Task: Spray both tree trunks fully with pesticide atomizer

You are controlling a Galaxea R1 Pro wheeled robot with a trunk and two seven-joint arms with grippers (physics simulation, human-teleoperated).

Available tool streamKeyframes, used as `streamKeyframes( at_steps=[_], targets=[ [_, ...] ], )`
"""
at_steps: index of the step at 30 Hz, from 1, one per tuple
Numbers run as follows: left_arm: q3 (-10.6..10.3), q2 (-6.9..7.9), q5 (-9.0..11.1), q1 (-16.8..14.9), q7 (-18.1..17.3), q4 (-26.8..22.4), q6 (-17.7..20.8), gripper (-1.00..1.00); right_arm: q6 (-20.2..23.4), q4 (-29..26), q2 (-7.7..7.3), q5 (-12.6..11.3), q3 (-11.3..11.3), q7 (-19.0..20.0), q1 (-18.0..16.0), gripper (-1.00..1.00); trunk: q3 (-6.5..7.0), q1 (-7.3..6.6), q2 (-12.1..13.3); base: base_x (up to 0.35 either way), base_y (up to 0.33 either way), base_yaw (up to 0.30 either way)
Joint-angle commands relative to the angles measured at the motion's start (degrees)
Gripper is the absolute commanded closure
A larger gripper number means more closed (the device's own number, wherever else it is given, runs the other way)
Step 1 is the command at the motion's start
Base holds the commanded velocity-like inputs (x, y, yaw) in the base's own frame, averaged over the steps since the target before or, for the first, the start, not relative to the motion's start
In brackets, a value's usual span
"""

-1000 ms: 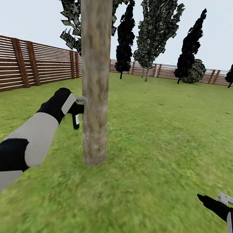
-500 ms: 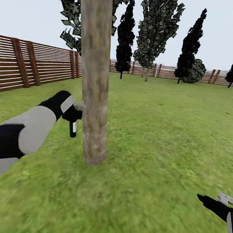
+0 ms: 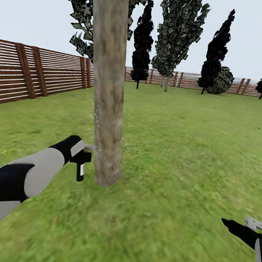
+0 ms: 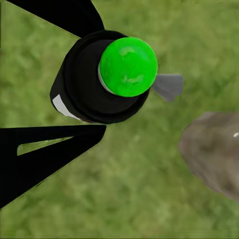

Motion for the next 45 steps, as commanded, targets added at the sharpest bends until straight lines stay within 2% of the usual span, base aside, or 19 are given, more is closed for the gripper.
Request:
streamKeyframes(
  at_steps=[1, 4, 5, 9, 15, 21, 38, 45],
  targets=[
    [0.4, -0.02, 0.4, 0.1, 0.6, -0.1, 0.1, 1.00, 0.2, -0.1, 0.01, 0.6, -0.2, 0.5, 0.0, -1.00, -0.06, -0.01, 0.0, -0.006, -0.027, 0.235],
    [0.5, 0.96, 0.4, 1.3, 0.6, -0.1, -0.7, 1.00, -0.2, -0.1, 0.05, 0.6, -0.2, 0.5, 0.0, -1.00, -0.06, -0.01, 0.0, -0.093, -0.213, 0.075],
    [0.4, 1.07, 0.3, 2.8, 0.7, -0.1, -3.2, 1.00, -1.2, -0.1, 0.06, 0.7, -0.2, 0.5, 0.0, -1.00, -0.06, -0.01, 0.0, -0.123, -0.266, 0.006],
    [0.5, 1.15, 0.4, 5.5, 0.7, -0.1, -5.6, 1.00, -1.5, -0.2, -0.01, 0.6, -0.3, 0.8, 0.0, -1.00, -0.06, -0.01, 0.0, -0.150, -0.269, 0.001],
    [0.5, 1.25, 0.6, 10.4, 0.5, -0.1, -16.2, 1.00, -1.6, -0.2, 0.06, 0.6, -0.3, 0.5, 0.0, -1.00, -0.06, -0.01, 0.0, -0.206, -0.269, 0.175],
    [0.5, 2.30, 0.6, 11.1, 0.5, -0.2, -17.2, 1.00, -1.6, -0.2, 0.07, 0.6, -0.2, 0.5, 0.0, -1.00, -0.06, -0.01, 0.0, -0.071, -0.303, 0.244],
    [0.5, 2.07, 0.7, 11.1, 0.6, -0.2, -17.4, 1.00, -1.7, -0.2, 0.07, 0.6, -0.3, 0.5, 0.0, -1.00, -0.06, -0.01, 0.0, 0.054, -0.281, 0.102],
    [0.5, 2.07, 0.7, 11.1, 0.6, -0.2, -17.4, 1.00, -1.7, -0.2, 0.07, 0.6, -0.2, 0.5, 0.0, -1.00, -0.06, -0.01, 0.0, 0.120, -0.319, 0.244]
  ],
)
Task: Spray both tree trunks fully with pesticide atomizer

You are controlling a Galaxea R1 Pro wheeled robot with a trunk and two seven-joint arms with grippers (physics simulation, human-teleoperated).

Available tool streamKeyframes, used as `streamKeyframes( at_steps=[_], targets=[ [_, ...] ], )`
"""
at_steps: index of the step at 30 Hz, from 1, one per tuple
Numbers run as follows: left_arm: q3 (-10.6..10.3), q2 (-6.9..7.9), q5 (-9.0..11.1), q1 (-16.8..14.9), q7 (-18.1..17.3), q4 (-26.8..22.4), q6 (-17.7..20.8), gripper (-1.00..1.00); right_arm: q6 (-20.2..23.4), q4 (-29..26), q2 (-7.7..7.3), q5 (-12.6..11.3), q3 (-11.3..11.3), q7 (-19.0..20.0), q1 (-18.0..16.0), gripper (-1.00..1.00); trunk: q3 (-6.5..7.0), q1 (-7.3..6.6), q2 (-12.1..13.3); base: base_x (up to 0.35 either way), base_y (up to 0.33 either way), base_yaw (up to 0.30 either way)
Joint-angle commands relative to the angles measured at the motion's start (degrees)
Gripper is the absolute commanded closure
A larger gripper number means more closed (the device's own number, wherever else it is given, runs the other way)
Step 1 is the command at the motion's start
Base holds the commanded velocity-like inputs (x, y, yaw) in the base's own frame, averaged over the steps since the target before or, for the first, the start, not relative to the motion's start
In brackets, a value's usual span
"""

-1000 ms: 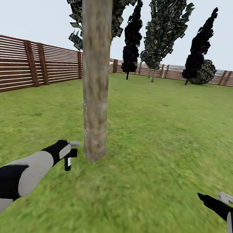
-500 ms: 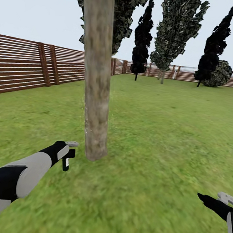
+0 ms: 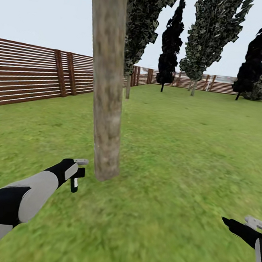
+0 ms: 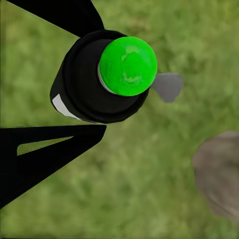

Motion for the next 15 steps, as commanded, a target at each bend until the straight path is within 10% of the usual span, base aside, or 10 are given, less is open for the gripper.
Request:
streamKeyframes(
  at_steps=[1, 8, 15],
  targets=[
    [0.3, -0.07, 0.5, 0.0, 0.4, -0.1, 0.2, 1.00, 0.1, 0.0, 0.01, 0.6, -0.2, 0.5, 0.0, -1.00, -0.06, 0.00, 0.0, 0.168, -0.308, 0.262],
    [0.2, -1.90, 0.3, 0.0, 0.7, -2.7, -2.5, 1.00, 0.1, 0.0, 0.01, 0.7, -0.2, 0.5, 0.0, -1.00, -0.06, 0.00, 0.0, 0.177, -0.304, 0.257],
    [0.0, -2.68, 0.0, 0.0, 0.8, -20.9, 15.3, 1.00, 0.1, 0.0, -0.07, 0.6, -0.2, 0.6, 0.0, -1.00, -0.06, 0.00, 0.0, 0.141, -0.219, 0.028]
  ],
)
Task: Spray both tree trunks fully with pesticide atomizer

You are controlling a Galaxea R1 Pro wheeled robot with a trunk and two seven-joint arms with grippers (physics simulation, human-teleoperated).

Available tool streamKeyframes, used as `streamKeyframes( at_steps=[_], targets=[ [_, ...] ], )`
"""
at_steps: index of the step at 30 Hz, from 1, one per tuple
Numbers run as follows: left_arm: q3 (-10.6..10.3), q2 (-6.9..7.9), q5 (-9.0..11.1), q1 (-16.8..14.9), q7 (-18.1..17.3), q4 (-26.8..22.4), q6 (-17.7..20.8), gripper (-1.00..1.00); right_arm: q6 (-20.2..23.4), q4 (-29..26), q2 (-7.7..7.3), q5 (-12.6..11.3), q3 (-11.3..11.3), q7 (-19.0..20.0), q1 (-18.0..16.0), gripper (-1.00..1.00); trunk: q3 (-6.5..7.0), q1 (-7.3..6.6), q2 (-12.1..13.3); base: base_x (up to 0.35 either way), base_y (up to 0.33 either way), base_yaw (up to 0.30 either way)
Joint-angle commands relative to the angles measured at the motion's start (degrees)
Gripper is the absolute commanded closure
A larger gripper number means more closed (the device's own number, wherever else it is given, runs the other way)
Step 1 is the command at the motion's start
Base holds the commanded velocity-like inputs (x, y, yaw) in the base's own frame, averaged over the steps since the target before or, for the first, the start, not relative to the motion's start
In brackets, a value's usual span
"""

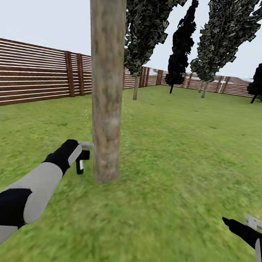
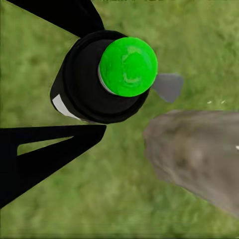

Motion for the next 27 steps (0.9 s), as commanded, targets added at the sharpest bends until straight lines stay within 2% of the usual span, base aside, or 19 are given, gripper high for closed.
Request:
streamKeyframes(
  at_steps=[1, 4, 6, 8, 9, 15, 19, 23, 25, 27],
  targets=[
    [0.3, -0.05, 0.5, 0.0, 0.4, -1.4, 1.4, 1.00, 0.2, -0.1, 0.02, 0.6, -0.2, 0.5, -0.1, -1.00, -0.06, -0.01, 0.0, 0.017, -0.021, 0.000],
    [0.3, -0.64, 0.5, -0.2, 0.5, -5.2, 5.1, 1.00, 0.2, -0.1, -0.10, 0.6, -0.2, 0.5, -0.1, -1.00, -0.06, -0.01, 0.0, 0.004, -0.005, 0.000],
    [0.3, -1.13, 0.5, -0.4, 0.4, -6.4, 10.5, 1.00, 0.2, -0.1, -0.19, 0.6, -0.2, 0.5, -0.1, -1.00, -0.06, -0.01, 0.0, 0.000, 0.000, 0.000],
    [0.3, -1.47, 0.5, -0.6, 0.5, -9.9, 12.7, 1.00, 0.2, -0.1, -0.23, 0.6, -0.2, 0.5, -0.1, -1.00, -0.06, -0.01, 0.0, 0.000, 0.000, 0.000],
    [0.3, -1.52, 0.5, -1.3, 0.5, -10.6, 13.1, 1.00, 0.2, -0.1, -0.24, 0.6, -0.2, 0.5, -0.1, -1.00, -0.06, -0.01, 0.0, 0.000, 0.000, 0.000],
    [0.3, -1.57, 0.7, -10.3, 0.5, -10.6, 13.7, 1.00, 0.2, -0.1, -0.34, 0.6, -0.2, 0.5, -0.1, -1.00, -0.06, -0.01, 0.0, 0.000, 0.000, 0.000],
    [0.3, -1.56, 0.7, -14.1, 0.5, -9.3, 14.1, 1.00, 0.2, -0.1, -0.41, 0.6, -0.2, 0.5, -0.1, -1.00, -0.06, -0.01, 0.0, 0.000, 0.000, 0.000],
    [0.4, -1.24, 0.6, -14.9, 0.8, -8.9, 14.1, 1.00, 0.2, -0.1, -0.42, 0.6, -0.2, 0.5, -0.1, -1.00, -0.06, -0.01, 0.0, 0.000, 0.000, 0.000],
    [0.4, 0.19, 0.4, -15.0, 1.3, -8.8, 14.0, 1.00, 0.2, -0.1, -0.42, 0.6, -0.2, 0.4, -0.1, -1.00, -0.06, -0.01, 0.0, 0.000, 0.000, 0.000],
    [0.4, 0.60, 0.4, -15.0, 1.4, -8.8, 14.0, 1.00, 0.2, -0.1, -0.42, 0.6, -0.2, 0.4, -0.1, -1.00, -0.06, -0.01, 0.0, 0.000, 0.000, 0.000]
  ],
)
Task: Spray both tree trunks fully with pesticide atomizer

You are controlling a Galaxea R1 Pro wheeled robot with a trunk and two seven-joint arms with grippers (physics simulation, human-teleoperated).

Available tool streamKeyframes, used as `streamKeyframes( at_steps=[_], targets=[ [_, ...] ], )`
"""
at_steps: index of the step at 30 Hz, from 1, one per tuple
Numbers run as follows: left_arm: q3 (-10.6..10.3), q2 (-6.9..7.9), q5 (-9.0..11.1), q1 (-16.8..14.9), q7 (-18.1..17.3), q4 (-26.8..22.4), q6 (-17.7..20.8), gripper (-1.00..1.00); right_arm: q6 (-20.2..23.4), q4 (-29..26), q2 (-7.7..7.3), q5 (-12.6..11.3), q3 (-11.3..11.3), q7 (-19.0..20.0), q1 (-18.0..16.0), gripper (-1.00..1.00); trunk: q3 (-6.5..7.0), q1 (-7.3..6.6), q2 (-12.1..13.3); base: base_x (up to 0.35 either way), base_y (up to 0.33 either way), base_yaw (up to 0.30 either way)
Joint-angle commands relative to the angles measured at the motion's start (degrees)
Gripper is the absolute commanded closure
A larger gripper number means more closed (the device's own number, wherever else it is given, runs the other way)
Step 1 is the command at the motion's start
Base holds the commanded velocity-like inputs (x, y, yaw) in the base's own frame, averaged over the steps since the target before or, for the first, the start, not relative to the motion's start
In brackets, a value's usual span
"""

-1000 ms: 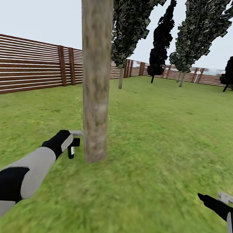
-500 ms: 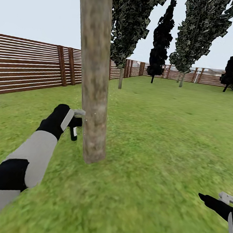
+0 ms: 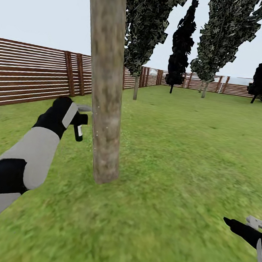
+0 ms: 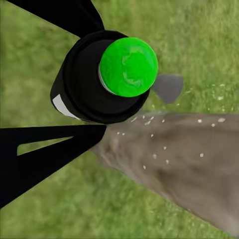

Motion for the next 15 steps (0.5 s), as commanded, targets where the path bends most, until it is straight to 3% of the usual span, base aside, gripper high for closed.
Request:
streamKeyframes(
  at_steps=[1, 8, 12, 15],
  targets=[
    [0.2, -0.02, 0.5, 0.0, 0.4, 0.1, 0.2, 1.00, 0.2, -0.1, 0.02, 0.6, -0.2, 0.5, -0.1, -1.00, -0.06, -0.01, 0.0, 0.000, 0.000, 0.000],
    [-0.1, -1.47, 0.5, 0.0, 0.0, 12.6, 0.1, 1.00, 0.2, -0.1, 0.09, 0.6, -0.2, 0.5, -0.1, -1.00, -0.06, -0.01, 0.0, 0.000, 0.000, 0.000],
    [-0.8, -1.14, 0.4, 0.0, -2.0, 14.1, 0.1, 1.00, 0.2, -0.1, 0.08, 0.6, -0.2, 0.5, -0.1, -1.00, -0.06, -0.01, 0.0, 0.000, 0.000, 0.000],
    [-10.2, -1.09, 0.4, 0.0, -3.8, 13.9, 0.2, 1.00, 0.2, -0.1, 0.04, 0.6, -0.2, 0.5, -0.1, -1.00, -0.06, -0.01, 0.0, 0.000, 0.000, 0.000]
  ],
)
